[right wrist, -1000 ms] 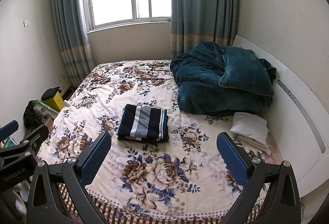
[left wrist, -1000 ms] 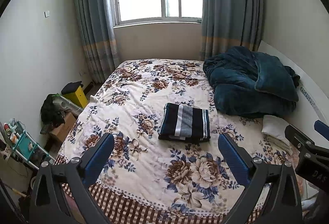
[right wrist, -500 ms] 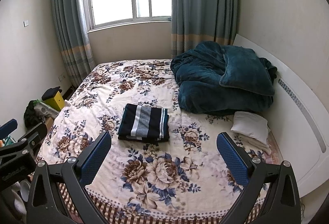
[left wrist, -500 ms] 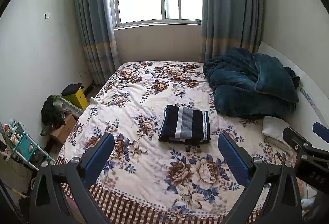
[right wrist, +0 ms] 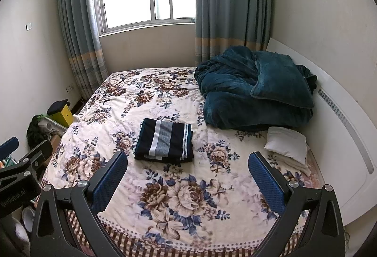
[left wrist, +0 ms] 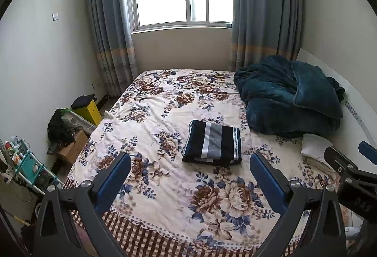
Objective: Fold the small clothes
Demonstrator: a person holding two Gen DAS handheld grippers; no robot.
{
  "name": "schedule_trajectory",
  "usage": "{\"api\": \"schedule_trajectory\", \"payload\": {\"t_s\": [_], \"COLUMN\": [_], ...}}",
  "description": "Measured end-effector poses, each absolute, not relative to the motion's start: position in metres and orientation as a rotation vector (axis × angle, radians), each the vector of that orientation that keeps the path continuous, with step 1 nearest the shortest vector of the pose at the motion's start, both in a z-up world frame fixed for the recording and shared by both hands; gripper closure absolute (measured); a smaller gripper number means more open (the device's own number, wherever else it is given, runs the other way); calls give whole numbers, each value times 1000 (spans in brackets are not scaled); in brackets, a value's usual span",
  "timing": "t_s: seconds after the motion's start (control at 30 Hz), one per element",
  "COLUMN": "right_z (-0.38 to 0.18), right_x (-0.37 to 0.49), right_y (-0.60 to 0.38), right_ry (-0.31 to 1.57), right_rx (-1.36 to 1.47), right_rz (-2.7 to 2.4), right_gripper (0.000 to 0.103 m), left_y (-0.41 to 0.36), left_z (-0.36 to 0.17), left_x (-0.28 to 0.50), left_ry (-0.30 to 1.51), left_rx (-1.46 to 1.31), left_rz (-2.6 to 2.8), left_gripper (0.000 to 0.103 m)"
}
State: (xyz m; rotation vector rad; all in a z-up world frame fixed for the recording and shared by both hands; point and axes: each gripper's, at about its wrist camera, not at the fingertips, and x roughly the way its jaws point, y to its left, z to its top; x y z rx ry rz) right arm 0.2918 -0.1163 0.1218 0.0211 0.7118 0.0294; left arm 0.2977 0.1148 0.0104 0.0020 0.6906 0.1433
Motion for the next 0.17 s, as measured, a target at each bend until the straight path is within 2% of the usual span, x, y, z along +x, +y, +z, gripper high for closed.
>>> {"api": "schedule_trajectory", "payload": {"t_s": [0.17], "right_z": [122], "right_x": [292], "right_y": [-116], "right_ry": [712], "right_rx": [24], "right_rz": [30], "right_gripper": [0], "left_y": [114], "left_z": [10], "left_x": [297], "left_ry": [688], "left_rx": [2], "left_rz": [144], "left_gripper": [0]}}
